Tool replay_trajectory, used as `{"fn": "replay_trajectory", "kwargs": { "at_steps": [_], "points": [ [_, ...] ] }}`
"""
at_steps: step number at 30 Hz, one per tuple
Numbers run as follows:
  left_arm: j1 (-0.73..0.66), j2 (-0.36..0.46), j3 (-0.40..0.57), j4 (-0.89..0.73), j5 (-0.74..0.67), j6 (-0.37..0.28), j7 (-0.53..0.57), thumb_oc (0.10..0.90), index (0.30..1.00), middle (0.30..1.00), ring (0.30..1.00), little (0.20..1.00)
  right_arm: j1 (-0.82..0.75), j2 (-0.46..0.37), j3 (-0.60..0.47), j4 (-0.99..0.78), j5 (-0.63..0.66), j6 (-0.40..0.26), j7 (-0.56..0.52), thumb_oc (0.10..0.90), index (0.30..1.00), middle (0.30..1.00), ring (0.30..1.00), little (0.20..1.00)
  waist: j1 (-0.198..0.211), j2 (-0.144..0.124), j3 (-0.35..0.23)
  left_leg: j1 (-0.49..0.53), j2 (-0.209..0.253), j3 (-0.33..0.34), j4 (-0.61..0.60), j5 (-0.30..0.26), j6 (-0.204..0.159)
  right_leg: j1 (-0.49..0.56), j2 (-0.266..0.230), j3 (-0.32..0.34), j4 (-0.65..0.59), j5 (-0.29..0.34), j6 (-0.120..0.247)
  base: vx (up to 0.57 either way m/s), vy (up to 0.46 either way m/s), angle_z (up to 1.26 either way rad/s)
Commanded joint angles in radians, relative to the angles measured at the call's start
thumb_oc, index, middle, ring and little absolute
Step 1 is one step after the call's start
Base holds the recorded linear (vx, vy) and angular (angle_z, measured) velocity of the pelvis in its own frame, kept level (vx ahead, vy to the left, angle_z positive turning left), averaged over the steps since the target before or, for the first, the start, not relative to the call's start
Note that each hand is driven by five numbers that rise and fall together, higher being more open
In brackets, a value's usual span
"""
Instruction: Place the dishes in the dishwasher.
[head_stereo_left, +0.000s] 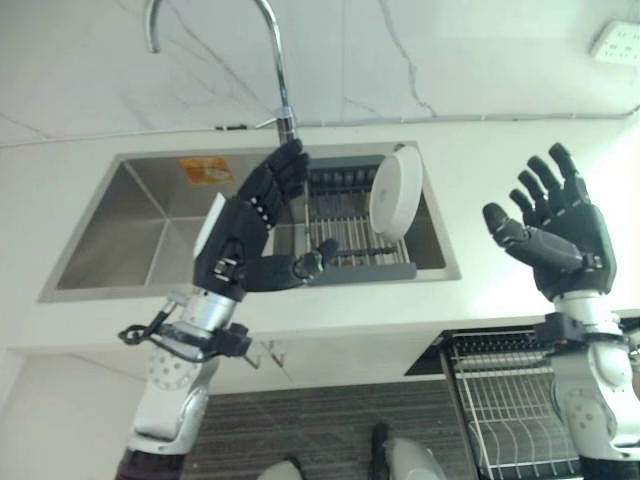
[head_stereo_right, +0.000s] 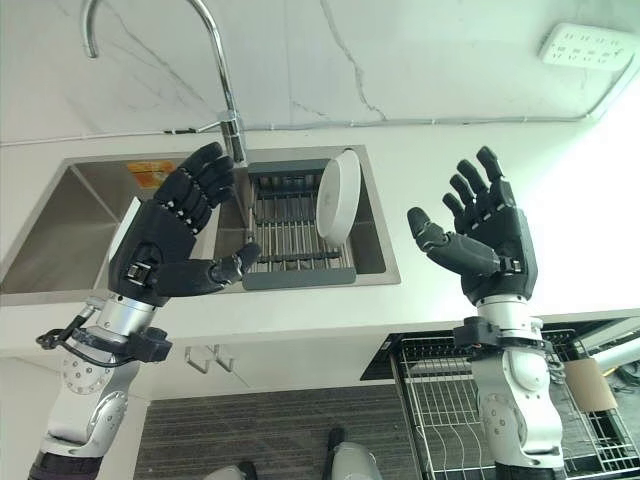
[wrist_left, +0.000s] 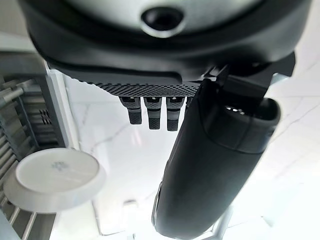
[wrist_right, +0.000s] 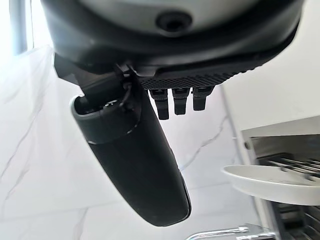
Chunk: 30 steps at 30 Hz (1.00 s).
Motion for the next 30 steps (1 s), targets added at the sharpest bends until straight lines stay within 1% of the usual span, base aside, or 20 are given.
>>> {"fn": "replay_trajectory", "kwargs": {
  "at_steps": [1, 2, 7, 8, 9, 11, 15, 18, 20, 27, 30],
  "points": [
    [-0.081, 0.034, 0.026, -0.079, -0.035, -0.132, 0.043, 0.800, 0.900, 0.900, 0.900, 0.900, -0.081, -0.055, -0.050, -0.092, 0.085, -0.082, 0.020, 0.800, 0.900, 0.900, 0.900, 0.900, -0.002, -0.015, -0.085, 0.058, -0.024, -0.025, -0.024, -0.002, -0.013, 0.043, -0.059, 0.064, -0.023, 0.000, 0.136, 0.02, 0.183, -0.11],
    [-0.089, 0.036, 0.027, -0.077, -0.046, -0.127, 0.038, 0.800, 0.900, 0.900, 0.900, 0.900, -0.087, -0.048, -0.053, -0.078, 0.107, -0.079, 0.015, 0.800, 0.900, 0.900, 0.900, 0.900, -0.002, -0.016, -0.091, 0.062, -0.023, -0.019, -0.024, -0.011, -0.012, 0.045, -0.068, 0.054, -0.023, 0.001, 0.140, 0.01, 0.140, -0.21],
    [-0.113, 0.048, 0.014, -0.061, -0.049, -0.107, 0.036, 0.800, 0.900, 0.900, 0.900, 0.900, -0.126, -0.024, -0.032, -0.054, 0.094, -0.093, -0.041, 0.800, 0.900, 0.900, 0.900, 0.900, 0.017, -0.033, -0.100, 0.072, -0.037, -0.024, -0.024, -0.035, -0.001, 0.048, -0.108, 0.017, -0.023, 0.016, 0.161, 0.00, 0.070, 0.04],
    [-0.119, 0.049, 0.011, -0.054, -0.048, -0.105, 0.031, 0.800, 0.900, 0.900, 0.900, 0.900, -0.135, -0.023, -0.034, -0.039, 0.055, -0.096, -0.065, 0.800, 0.900, 0.900, 0.900, 0.900, 0.022, -0.038, -0.100, 0.071, -0.041, -0.029, -0.024, -0.039, 0.002, 0.047, -0.114, 0.013, -0.023, 0.020, 0.165, -0.02, 0.048, 0.10],
    [-0.126, 0.053, 0.005, -0.050, -0.046, -0.104, 0.034, 0.800, 0.900, 0.900, 0.900, 0.900, -0.144, -0.027, -0.030, -0.023, 0.030, -0.102, -0.087, 0.800, 0.900, 0.900, 0.900, 0.900, 0.026, -0.042, -0.099, 0.071, -0.044, -0.032, -0.024, -0.042, 0.004, 0.047, -0.118, 0.010, -0.023, 0.023, 0.167, -0.03, 0.047, 0.08],
    [-0.136, 0.057, -0.006, -0.047, -0.039, -0.091, 0.039, 0.800, 0.900, 0.900, 0.900, 0.900, -0.166, -0.037, -0.022, 0.016, 0.021, -0.107, -0.118, 0.800, 0.900, 0.900, 0.900, 0.900, 0.036, -0.049, -0.099, 0.071, -0.050, -0.038, -0.024, -0.050, 0.010, 0.048, -0.123, 0.004, -0.023, 0.025, 0.171, -0.02, 0.045, 0.07],
    [-0.145, 0.079, -0.016, -0.030, -0.048, -0.084, 0.043, 0.800, 0.900, 0.900, 0.900, 0.900, -0.204, -0.075, -0.023, 0.086, 0.013, -0.120, -0.147, 0.800, 0.900, 0.900, 0.900, 0.900, 0.050, -0.058, -0.102, 0.076, -0.053, -0.035, -0.024, -0.057, 0.021, 0.055, -0.128, -0.005, -0.023, 0.025, 0.173, 0.01, 0.037, 0.07],
    [-0.139, 0.085, -0.021, -0.017, -0.050, -0.073, 0.045, 0.800, 0.900, 0.900, 0.900, 0.900, -0.227, -0.102, -0.027, 0.136, -0.060, -0.139, -0.169, 0.800, 0.900, 0.900, 0.900, 0.900, 0.064, -0.064, -0.104, 0.076, -0.052, -0.035, -0.024, -0.060, 0.023, 0.060, -0.130, -0.009, -0.023, 0.021, 0.172, 0.00, 0.000, 0.00],
    [-0.133, 0.086, -0.022, -0.010, -0.054, -0.051, 0.045, 0.800, 0.900, 0.900, 0.900, 0.900, -0.242, -0.132, -0.023, 0.159, -0.123, -0.135, -0.189, 0.800, 0.900, 0.900, 0.900, 0.900, 0.073, -0.067, -0.108, 0.077, -0.052, -0.034, -0.024, -0.061, 0.023, 0.063, -0.129, -0.010, -0.023, 0.017, 0.172, 0.01, 0.003, -0.02],
    [-0.105, 0.090, -0.017, 0.005, -0.067, -0.038, 0.041, 0.800, 0.900, 0.900, 0.900, 0.900, -0.296, -0.183, -0.003, 0.243, -0.157, -0.105, -0.198, 0.800, 0.900, 0.900, 0.900, 0.900, 0.092, -0.071, -0.116, 0.079, -0.044, -0.030, -0.024, -0.059, 0.020, 0.069, -0.119, -0.007, -0.023, 0.004, 0.163, 0.00, 0.001, -0.03],
    [-0.110, 0.092, -0.022, 0.016, -0.074, -0.036, 0.032, 0.800, 0.900, 0.900, 0.900, 0.900, -0.324, -0.204, 0.016, 0.283, -0.147, -0.076, -0.186, 0.800, 0.900, 0.900, 0.900, 0.900, 0.096, -0.071, -0.121, 0.081, -0.041, -0.029, -0.024, -0.058, 0.018, 0.076, -0.114, -0.005, -0.023, -0.003, 0.158, 0.01, -0.005, -0.06]
  ]
}}
